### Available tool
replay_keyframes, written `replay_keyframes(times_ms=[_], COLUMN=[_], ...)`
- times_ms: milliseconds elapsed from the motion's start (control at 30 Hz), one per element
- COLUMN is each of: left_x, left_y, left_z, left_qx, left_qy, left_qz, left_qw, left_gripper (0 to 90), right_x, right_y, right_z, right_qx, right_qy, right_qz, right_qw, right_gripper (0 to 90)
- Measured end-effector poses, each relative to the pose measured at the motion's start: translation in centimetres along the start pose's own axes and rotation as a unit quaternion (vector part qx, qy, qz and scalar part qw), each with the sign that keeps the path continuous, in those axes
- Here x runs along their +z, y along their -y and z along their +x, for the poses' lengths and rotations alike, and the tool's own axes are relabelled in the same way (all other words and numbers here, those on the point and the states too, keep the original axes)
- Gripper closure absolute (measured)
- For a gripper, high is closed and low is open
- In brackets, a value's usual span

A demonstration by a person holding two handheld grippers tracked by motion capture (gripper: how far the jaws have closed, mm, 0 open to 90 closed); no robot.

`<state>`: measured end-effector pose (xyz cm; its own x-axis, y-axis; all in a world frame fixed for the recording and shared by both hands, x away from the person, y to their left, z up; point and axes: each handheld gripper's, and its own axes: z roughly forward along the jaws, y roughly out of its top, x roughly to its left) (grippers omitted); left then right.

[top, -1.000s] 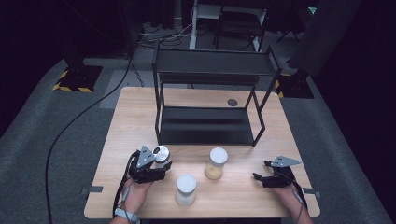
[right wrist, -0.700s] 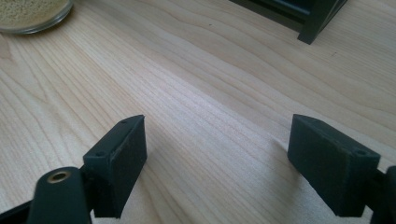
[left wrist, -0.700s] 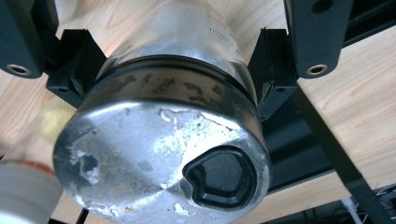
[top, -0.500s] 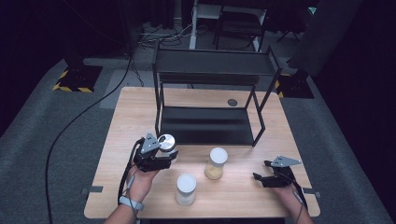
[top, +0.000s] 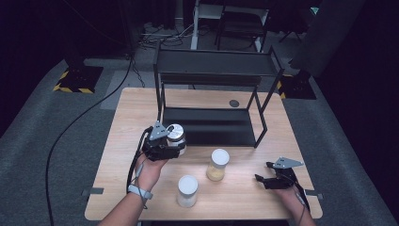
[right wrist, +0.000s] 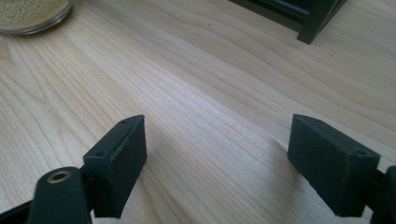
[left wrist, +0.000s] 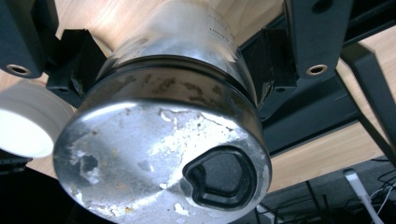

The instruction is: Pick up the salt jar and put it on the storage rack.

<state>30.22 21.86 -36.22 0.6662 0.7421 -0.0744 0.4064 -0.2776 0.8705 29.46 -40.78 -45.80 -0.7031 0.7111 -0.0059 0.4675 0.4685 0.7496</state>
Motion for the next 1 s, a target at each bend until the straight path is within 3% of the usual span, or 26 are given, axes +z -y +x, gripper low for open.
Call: replay_keyframes(times_ms=[233, 400, 533, 1000], left_x=[1.3, 2.4, 3.5, 7.9], left_y=[-1.3, -1.6, -1.7, -2.0], left_z=[0.5, 1.3, 1.9, 2.0], left_qx=[0.003, -0.012, -0.012, 0.011], left_qy=[-0.001, 0.005, 0.007, -0.01], left_qz=[-0.007, -0.022, -0.025, 0.006], left_qw=[1.0, 0.9997, 0.9996, 0.9999], left_gripper=[30.1, 30.2, 30.1, 30.1], right_x=[0.0, 0.0, 0.0, 0.0], right_y=[0.0, 0.0, 0.0, 0.0], right_z=[0.0, 0.0, 0.0, 0.1], right_qx=[0.0, 0.001, 0.002, 0.004], right_qy=[0.0, 0.001, 0.001, 0.003], right_qz=[0.0, 0.0, 0.0, 0.0], right_qw=[1.0, 1.0, 1.0, 1.0], right_gripper=[19.5, 19.5, 19.6, 19.9])
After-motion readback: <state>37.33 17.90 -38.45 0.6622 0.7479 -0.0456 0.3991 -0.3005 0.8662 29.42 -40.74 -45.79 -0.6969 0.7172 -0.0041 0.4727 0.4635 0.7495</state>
